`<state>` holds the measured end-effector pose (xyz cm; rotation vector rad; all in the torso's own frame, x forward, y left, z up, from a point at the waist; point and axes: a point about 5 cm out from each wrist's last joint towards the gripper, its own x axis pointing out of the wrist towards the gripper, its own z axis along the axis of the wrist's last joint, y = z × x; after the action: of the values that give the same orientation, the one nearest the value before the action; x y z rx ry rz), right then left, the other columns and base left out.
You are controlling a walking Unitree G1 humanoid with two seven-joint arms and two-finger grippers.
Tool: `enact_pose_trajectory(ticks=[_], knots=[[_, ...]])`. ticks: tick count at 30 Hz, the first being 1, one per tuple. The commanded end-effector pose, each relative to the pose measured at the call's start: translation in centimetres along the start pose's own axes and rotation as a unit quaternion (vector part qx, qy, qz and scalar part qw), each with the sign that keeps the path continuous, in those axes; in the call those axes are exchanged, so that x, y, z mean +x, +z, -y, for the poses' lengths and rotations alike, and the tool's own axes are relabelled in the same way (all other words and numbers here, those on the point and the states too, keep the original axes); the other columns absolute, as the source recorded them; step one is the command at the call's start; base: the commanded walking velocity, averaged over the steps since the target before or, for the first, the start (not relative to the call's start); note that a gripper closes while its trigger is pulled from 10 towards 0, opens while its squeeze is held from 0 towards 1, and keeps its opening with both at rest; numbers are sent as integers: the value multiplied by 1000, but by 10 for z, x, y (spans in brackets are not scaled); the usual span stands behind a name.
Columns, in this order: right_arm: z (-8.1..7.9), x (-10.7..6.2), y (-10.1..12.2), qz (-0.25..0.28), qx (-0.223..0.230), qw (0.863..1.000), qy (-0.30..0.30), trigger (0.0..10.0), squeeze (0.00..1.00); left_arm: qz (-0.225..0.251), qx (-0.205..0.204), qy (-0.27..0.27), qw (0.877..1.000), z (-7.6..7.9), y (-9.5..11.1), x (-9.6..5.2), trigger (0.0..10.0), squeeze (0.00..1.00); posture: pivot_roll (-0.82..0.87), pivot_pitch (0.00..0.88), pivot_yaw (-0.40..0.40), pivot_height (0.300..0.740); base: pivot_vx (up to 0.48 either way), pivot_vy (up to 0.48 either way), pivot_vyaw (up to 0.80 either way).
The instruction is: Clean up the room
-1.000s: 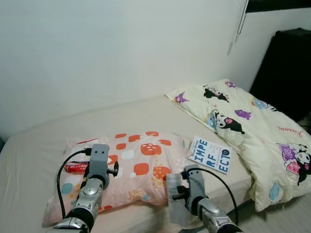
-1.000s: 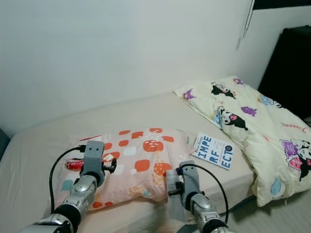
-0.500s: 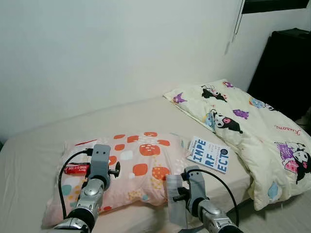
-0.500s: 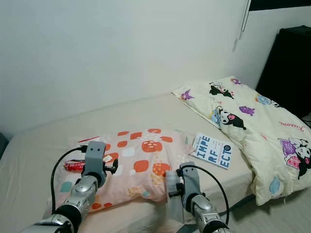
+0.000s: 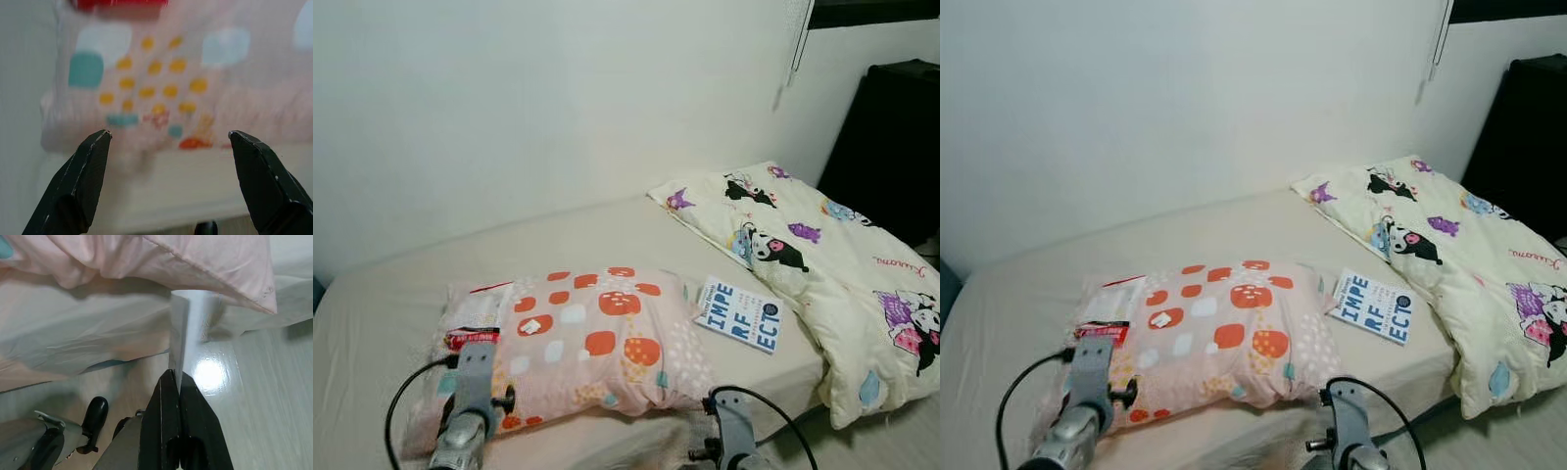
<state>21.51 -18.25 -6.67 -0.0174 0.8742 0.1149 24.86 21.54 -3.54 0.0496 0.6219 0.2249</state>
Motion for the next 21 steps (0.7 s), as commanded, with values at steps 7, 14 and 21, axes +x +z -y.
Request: enact_pose_trajectory(ticks=[7, 14, 21], knots=[[-2, 0, -2, -8, -1, 1000, 0, 10000, 0, -12, 3, -18, 1000, 14, -7, -3, 10000, 0, -4, 3, -39, 740, 0, 0, 0], [-3, 0, -2, -9, -3, 1000, 1, 10000, 0, -14, 3, -21, 1000, 12, -6, -2, 10000, 0, -7, 1, -33, 740, 0, 0, 0], [-5, -1, -12, -27, 9, 1000, 4, 10000, 0, -18, 10, -21, 1000, 12, -8, -2, 10000, 0, 32, 3, -47, 740, 0, 0, 0]])
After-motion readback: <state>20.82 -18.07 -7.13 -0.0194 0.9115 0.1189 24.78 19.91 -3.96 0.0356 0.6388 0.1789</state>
